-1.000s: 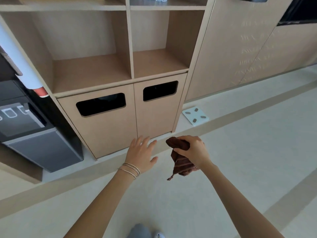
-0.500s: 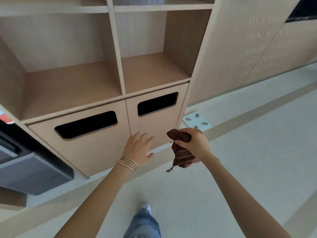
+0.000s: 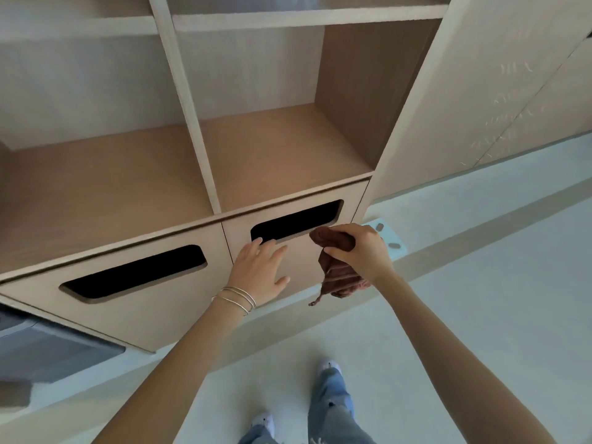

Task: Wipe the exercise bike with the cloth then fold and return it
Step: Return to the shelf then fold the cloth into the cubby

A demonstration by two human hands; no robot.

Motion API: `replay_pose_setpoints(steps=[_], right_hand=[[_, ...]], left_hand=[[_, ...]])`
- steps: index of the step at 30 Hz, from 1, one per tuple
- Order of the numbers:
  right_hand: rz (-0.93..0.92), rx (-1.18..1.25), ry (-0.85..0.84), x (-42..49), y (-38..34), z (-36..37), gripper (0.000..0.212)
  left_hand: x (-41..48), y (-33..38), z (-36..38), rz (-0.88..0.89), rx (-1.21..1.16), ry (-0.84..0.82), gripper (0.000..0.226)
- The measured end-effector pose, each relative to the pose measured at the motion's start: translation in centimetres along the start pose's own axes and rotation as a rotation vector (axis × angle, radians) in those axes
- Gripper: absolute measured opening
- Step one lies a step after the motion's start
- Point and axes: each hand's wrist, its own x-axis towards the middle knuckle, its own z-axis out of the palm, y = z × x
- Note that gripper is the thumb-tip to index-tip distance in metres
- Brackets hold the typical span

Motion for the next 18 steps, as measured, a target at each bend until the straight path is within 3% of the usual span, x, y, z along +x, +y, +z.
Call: replay_pose_setpoints(steps=[10,18], right_hand=[[-0.115,0.004,-0.177,12.7,6.2,-0.1,0.034],[-0.114,0.002,-0.270,21.6,5.1,1.9,0.038]], left_hand=[[10.5,2.5,0.4,-0.179,-0.039,0.057,0.066],[13.1,-1.0,0.1,-0.301,-0.126,-0.018,0.065]])
